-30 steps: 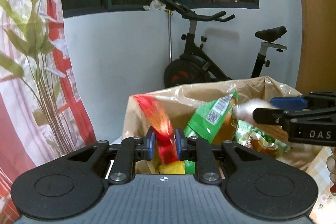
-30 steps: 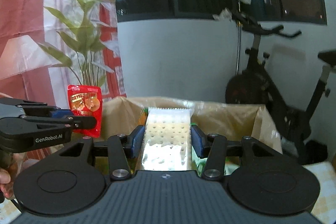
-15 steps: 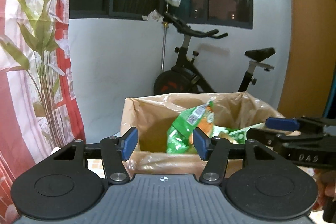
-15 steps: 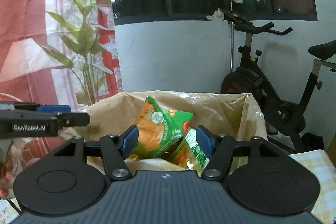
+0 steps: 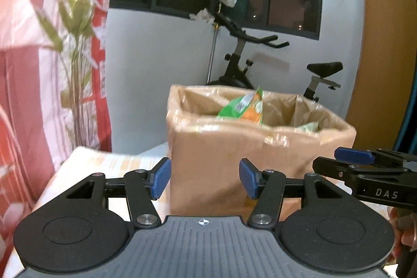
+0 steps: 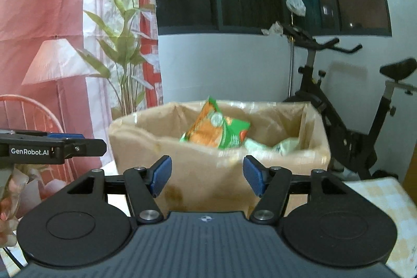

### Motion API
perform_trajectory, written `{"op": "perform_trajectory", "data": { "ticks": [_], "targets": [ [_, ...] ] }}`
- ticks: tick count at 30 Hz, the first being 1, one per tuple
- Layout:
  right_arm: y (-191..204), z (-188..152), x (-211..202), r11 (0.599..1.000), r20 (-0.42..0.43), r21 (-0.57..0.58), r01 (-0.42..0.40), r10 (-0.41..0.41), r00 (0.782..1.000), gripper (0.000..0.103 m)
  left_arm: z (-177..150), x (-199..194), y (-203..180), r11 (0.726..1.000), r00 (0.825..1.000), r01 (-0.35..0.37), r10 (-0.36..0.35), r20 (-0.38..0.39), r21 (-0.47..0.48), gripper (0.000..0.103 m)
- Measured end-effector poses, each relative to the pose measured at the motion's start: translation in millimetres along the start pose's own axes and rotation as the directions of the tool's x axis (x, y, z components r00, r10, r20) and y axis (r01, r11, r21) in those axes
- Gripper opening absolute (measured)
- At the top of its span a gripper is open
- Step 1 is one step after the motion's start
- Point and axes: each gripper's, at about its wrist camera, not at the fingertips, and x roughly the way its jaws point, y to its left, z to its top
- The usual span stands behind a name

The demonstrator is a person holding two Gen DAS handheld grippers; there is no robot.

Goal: Organize snacks
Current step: 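Move both tools back down to the remaining snacks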

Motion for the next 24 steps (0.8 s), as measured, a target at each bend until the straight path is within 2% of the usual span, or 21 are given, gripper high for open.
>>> {"op": "perform_trajectory", "data": {
  "ticks": [10,16,19,24],
  "targets": [
    [2,-35,-3,1.000,-0.096,0.023,-0.006,0.008,0.995,0.064,-41,6,16,0.997,0.995,-0.041,0.035,-0.094,-0.069,0.060],
    [2,-65,-1,0.999,-0.188,0.039,-0.008,0.015,0.982,0.064,-64,7,22,0.993,0.989,-0.060,0.046,-0.141,-0.100,0.060],
    [4,-85,2,0.998,-0.255,0.053,-0.017,0.030,0.966,0.064,-76,7,25,0.990,0.984,-0.069,0.047,-0.170,-0.124,0.060],
    [9,-111,12,0.994,-0.373,0.097,-0.045,0.078,0.925,0.064,-89,7,30,0.986,0.980,-0.074,0.044,-0.197,-0.149,0.060]
  ]
}}
